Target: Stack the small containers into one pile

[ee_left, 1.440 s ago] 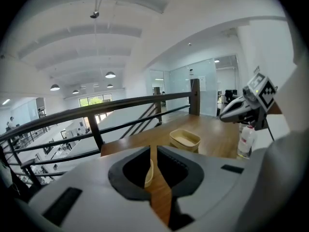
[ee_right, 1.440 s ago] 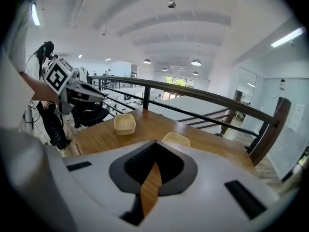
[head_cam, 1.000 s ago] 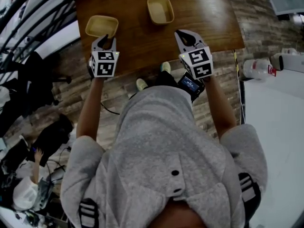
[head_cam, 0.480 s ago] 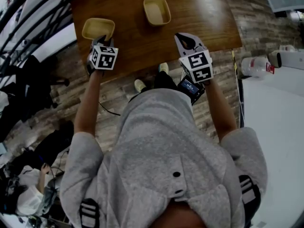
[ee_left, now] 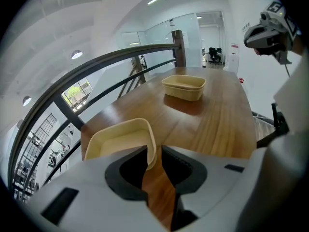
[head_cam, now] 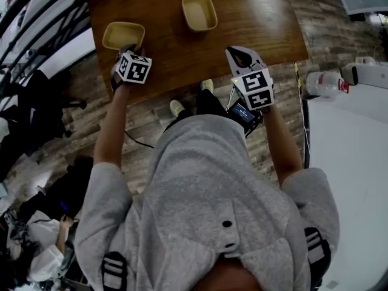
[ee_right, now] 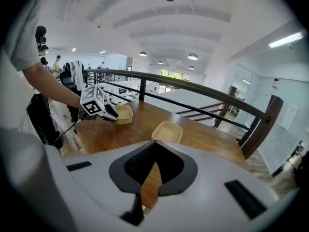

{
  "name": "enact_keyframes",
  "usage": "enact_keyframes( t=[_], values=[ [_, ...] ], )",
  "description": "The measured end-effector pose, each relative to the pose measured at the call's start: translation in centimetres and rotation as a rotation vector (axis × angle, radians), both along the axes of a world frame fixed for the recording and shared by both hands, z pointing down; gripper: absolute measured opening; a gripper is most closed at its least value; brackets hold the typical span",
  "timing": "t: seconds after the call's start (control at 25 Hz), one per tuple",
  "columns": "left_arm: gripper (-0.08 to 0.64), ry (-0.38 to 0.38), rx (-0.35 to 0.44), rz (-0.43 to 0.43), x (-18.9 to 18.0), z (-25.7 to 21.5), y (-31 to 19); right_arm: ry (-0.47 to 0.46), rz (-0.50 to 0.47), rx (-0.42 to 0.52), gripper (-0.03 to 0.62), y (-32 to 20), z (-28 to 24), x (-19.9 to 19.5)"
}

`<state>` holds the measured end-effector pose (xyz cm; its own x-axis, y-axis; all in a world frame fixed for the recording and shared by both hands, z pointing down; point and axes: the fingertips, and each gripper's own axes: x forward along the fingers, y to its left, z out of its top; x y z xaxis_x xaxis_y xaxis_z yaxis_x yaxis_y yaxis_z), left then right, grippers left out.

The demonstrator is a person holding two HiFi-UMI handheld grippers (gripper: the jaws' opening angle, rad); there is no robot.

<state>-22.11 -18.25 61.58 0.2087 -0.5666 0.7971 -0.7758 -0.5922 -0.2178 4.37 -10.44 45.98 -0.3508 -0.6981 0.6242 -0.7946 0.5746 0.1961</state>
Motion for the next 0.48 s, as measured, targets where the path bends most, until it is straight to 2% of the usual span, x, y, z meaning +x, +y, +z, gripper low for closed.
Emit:
enact_keyframes(
  t=[0.28, 0.4, 0.48],
  values=[
    [0.092, -0.019, -0.021, 0.014, -0.05, 0.67, -0.52, 0.013, -0.001, 0.008, 0.015, 0.28, -0.15, 0.00],
    [0.037, -0.038, -0.024, 0.022, -0.54, 0.84, -0.79, 0.013, -0.001, 0.004, 0.015, -0.02, 0.04, -0.25],
    [0.029, -0.049, -0.029, 0.040, -0.61, 0.89, -0.63, 0.011, -0.002, 0.001, 0.015, -0.09, 0.13, -0.31]
  ],
)
